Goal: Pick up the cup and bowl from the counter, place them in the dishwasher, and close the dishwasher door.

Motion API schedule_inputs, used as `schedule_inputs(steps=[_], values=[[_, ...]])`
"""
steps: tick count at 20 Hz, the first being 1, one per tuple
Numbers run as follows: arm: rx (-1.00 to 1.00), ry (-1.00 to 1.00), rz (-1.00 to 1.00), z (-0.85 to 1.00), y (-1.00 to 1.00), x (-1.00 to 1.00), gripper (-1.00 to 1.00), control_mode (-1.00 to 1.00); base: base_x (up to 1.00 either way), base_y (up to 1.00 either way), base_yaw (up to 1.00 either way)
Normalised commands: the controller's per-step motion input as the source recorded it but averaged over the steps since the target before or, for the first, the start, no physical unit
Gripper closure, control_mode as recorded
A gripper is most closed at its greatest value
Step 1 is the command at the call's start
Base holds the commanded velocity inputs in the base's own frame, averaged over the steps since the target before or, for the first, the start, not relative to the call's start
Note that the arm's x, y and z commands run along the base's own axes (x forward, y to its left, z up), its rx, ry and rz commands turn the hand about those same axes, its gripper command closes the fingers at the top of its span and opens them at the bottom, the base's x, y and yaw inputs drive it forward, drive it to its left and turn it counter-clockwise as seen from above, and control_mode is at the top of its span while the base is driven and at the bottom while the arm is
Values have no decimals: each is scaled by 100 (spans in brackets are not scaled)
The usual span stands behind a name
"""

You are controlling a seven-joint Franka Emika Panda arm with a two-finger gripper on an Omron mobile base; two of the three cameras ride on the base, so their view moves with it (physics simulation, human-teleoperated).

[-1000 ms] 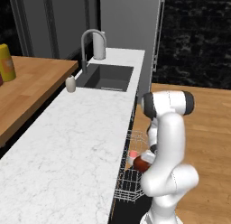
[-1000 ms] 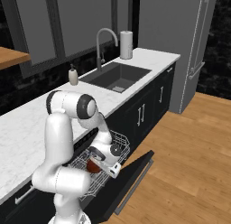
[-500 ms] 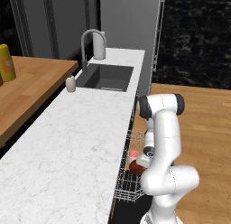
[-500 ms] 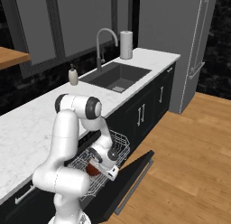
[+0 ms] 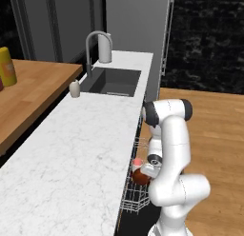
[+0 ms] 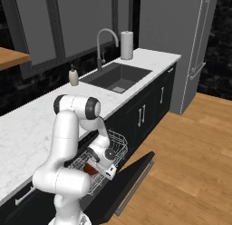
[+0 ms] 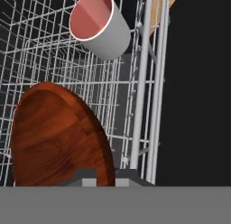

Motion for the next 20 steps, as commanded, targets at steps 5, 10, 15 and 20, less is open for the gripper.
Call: schedule_inputs(steps=[5,10,15,20], values=[[0,-3,0,0,0,-7,-100,-100,0,0,0],[0,-18,0,45,-4,-33,-100,-100,0,0,0],[0,-3,-8,99,-57,-46,-100,-100,0,0,0],[0,0,-14,100,-59,-19,-100,-100,0,0,0]])
